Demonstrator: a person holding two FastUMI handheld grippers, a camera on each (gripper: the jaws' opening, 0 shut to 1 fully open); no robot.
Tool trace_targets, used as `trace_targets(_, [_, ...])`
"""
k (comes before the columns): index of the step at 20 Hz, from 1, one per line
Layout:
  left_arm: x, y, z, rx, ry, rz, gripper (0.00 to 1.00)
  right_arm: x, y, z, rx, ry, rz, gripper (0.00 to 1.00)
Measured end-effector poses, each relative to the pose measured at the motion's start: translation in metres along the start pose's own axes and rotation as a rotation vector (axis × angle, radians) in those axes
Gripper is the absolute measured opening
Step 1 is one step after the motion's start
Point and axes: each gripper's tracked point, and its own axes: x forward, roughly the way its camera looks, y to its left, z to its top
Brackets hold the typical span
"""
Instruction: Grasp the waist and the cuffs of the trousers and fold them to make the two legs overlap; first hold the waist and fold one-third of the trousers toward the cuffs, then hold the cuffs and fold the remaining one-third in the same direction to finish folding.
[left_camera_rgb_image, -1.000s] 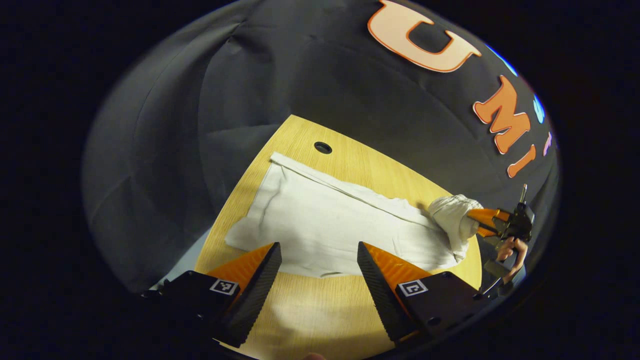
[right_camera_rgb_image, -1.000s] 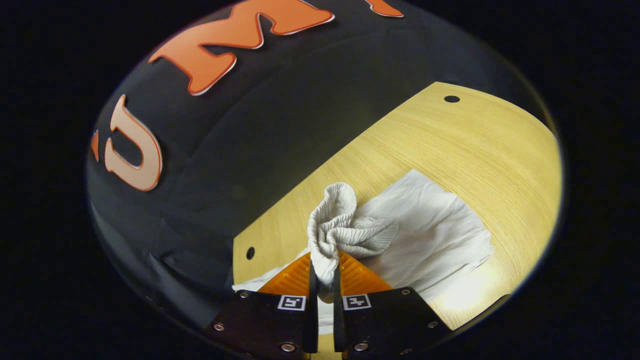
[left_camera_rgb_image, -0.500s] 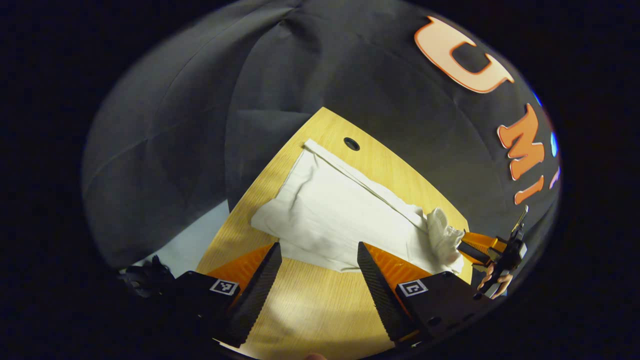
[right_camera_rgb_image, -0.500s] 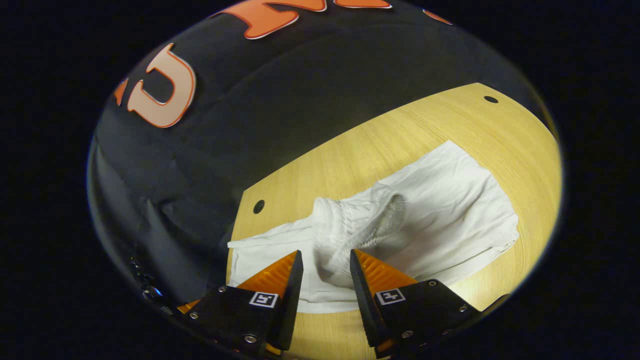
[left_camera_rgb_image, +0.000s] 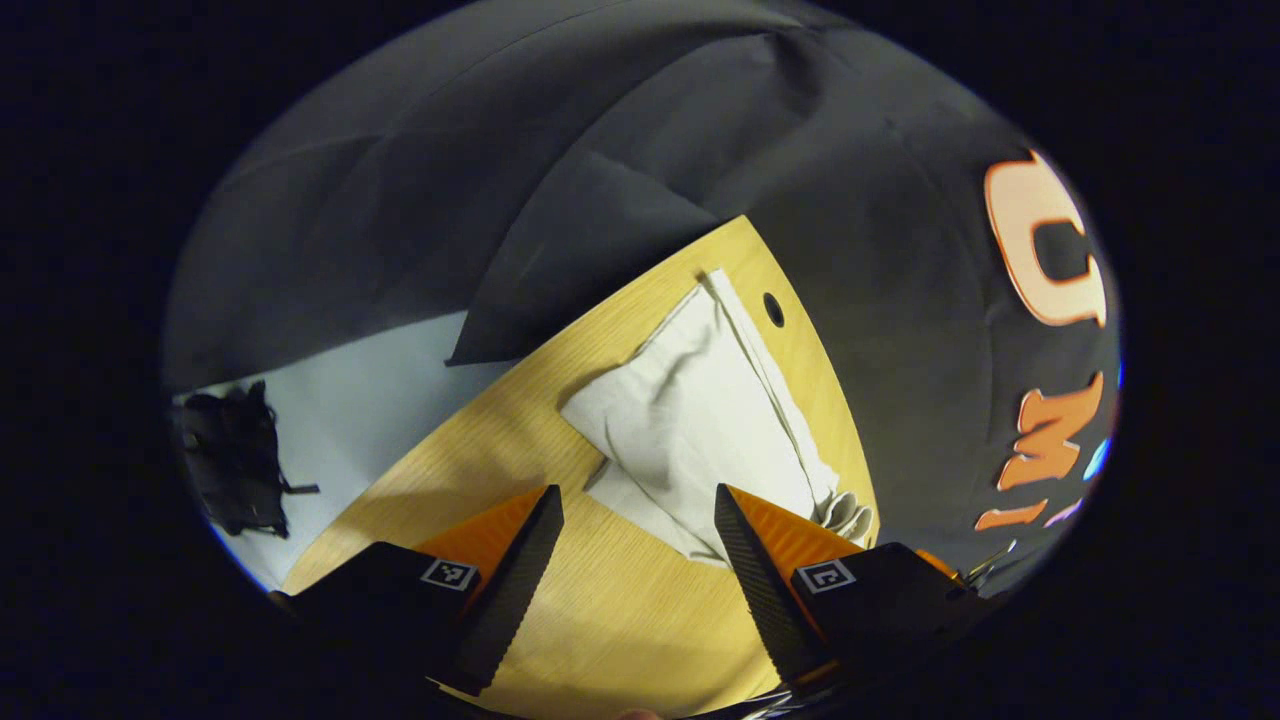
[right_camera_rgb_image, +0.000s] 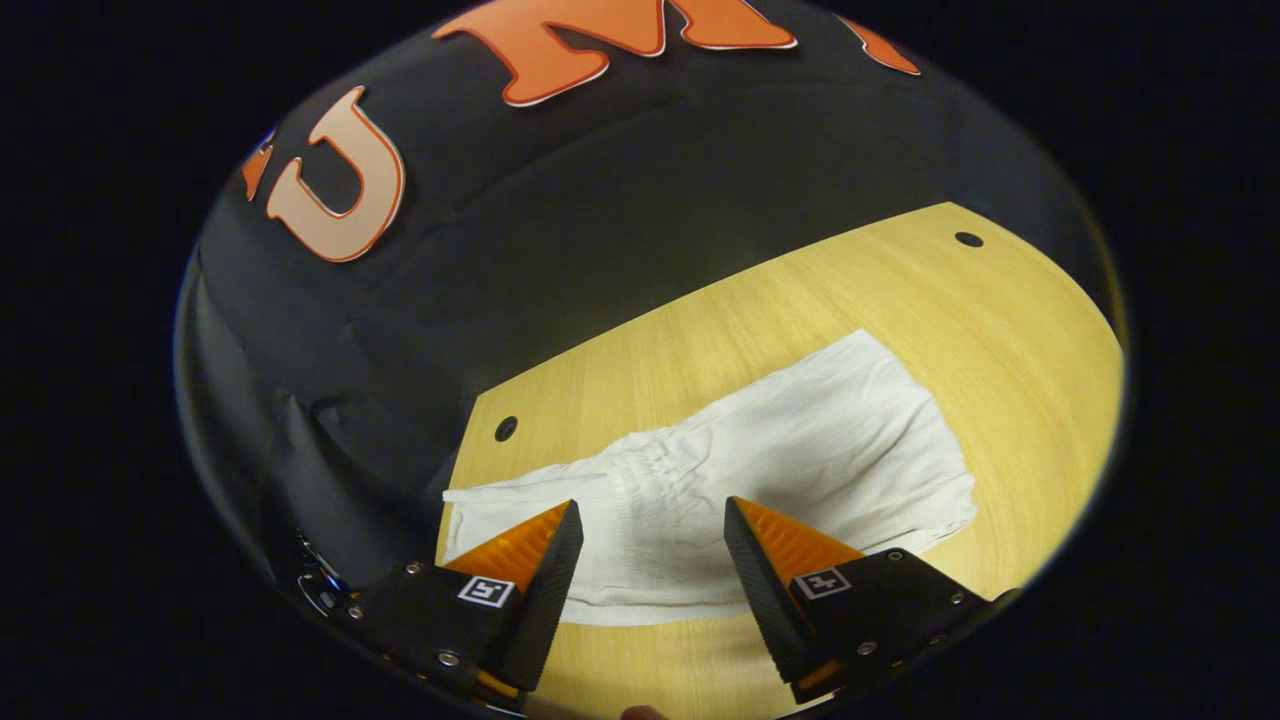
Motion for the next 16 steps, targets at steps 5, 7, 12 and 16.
trace_targets(5, [0.020,-0.014,0.010,-0.089,0.002,-0.084,0.97,-0.023,-0.039,0.015,0.068,-0.045,-0.070,0.86])
trace_targets(7, [0.028,-0.021,0.008,-0.063,0.023,-0.108,0.95,-0.032,-0.047,0.019,0.095,-0.059,-0.085,0.86])
trace_targets(12, [0.054,-0.033,0.000,0.019,0.082,-0.093,0.70,-0.045,-0.064,0.022,0.135,-0.081,-0.111,0.86])
trace_targets(16, [0.059,-0.044,0.003,0.083,0.022,-0.095,0.14,-0.058,-0.080,0.029,0.126,-0.094,-0.111,0.86])
